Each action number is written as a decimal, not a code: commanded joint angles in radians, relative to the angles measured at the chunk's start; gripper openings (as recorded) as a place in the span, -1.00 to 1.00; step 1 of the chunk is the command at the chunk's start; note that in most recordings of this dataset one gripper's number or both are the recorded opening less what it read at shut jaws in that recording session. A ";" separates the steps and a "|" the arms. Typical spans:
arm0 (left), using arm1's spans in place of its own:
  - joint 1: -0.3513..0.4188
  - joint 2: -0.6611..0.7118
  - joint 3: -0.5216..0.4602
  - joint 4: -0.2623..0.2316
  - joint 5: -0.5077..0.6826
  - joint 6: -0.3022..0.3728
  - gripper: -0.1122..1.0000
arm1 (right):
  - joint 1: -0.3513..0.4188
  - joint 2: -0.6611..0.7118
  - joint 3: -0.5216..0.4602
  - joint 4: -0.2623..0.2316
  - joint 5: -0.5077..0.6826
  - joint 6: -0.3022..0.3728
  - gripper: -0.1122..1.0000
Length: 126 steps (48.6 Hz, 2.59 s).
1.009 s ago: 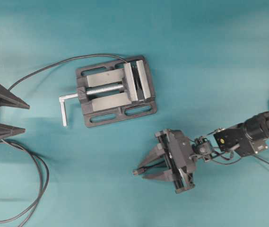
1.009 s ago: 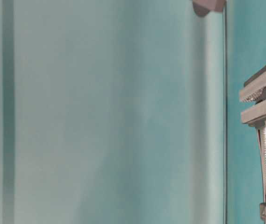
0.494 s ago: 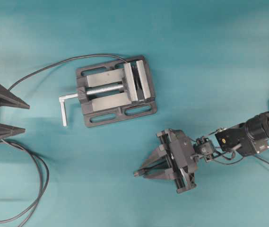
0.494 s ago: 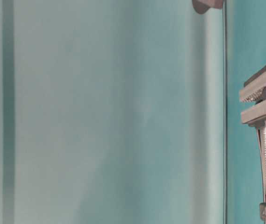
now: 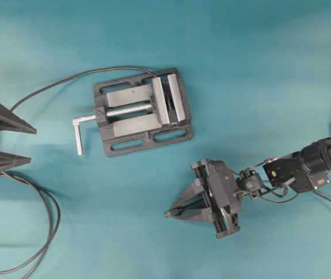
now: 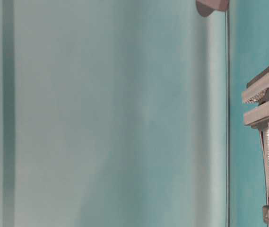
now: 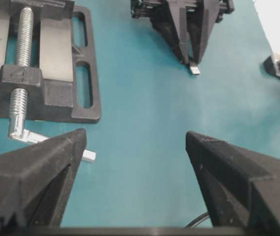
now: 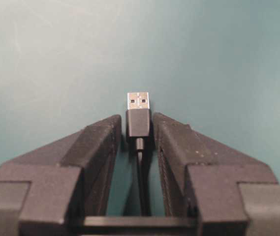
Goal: Insert the USB cable into the fixed female connector.
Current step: 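Lift the held USB plug and rotate the right gripper toward the vise, then carry the USB plug with the right gripper to the vise port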
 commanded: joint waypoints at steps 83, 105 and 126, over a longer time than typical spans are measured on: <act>0.028 0.014 0.009 0.005 -0.015 0.012 0.99 | 0.100 -0.164 0.040 0.693 0.034 -0.055 -0.41; 0.040 0.014 0.011 0.005 -0.100 0.009 0.99 | 0.193 -0.064 -0.144 1.250 -0.121 -0.370 -0.41; 0.029 0.014 0.011 0.005 -0.112 0.014 0.99 | 0.204 0.104 -0.420 1.626 -0.305 -0.617 -0.41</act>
